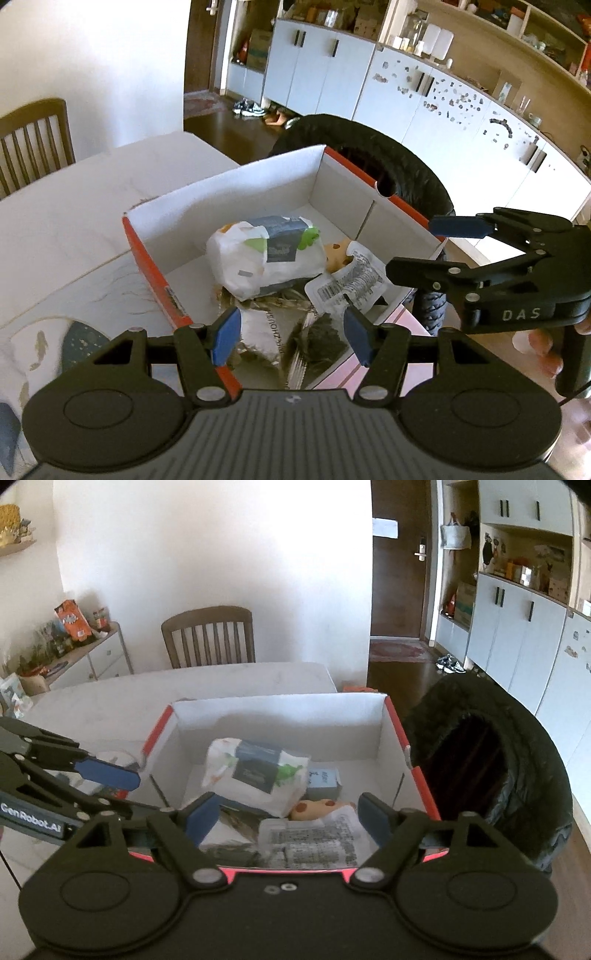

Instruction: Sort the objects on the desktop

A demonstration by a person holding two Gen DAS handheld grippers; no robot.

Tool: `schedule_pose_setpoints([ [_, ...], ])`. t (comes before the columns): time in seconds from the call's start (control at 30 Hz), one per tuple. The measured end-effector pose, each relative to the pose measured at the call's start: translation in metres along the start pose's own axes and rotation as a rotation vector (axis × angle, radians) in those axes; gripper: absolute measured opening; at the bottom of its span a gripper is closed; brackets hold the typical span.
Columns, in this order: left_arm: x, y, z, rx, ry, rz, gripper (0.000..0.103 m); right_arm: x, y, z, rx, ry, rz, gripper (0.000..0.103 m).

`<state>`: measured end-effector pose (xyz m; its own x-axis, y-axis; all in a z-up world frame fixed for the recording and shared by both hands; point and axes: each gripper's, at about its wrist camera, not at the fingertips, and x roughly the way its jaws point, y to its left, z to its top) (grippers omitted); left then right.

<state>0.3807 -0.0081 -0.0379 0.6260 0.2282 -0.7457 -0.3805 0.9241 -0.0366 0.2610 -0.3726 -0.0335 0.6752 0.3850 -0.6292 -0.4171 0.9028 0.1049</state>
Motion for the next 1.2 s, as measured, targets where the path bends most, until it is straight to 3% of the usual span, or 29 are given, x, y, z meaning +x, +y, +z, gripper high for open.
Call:
schedule_pose_setpoints([
  [0.23,-0.016,0.008,-0.008,0.019,-0.035,0.001,0.06,-0.014,0.022,-0.002,0.004,-0.011,-0.035,0.087],
  [0.5,-0.026,0.022,-0.018,-0.002,-0.043,-0.031,0.08,-0.031,0.043,-0.007,0.014,-0.038,-0.063,0.098],
  [0.73,-0.036,0.024,-0.027,0.011,-0.065,-0.025,0.086,-0.043,0.054,-0.014,0.028,-0.059,-0.098,0.1],
  [0.87,-0.044,0.023,-0.031,0.017,-0.083,-0.017,0.099,-0.049,0.057,-0.018,0.047,-0.069,-0.108,0.1],
  [1.2,-0.065,0.022,-0.043,0.006,-0.111,-0.008,0.101,-0.062,0.07,-0.024,0.057,-0.092,-0.122,0.101],
])
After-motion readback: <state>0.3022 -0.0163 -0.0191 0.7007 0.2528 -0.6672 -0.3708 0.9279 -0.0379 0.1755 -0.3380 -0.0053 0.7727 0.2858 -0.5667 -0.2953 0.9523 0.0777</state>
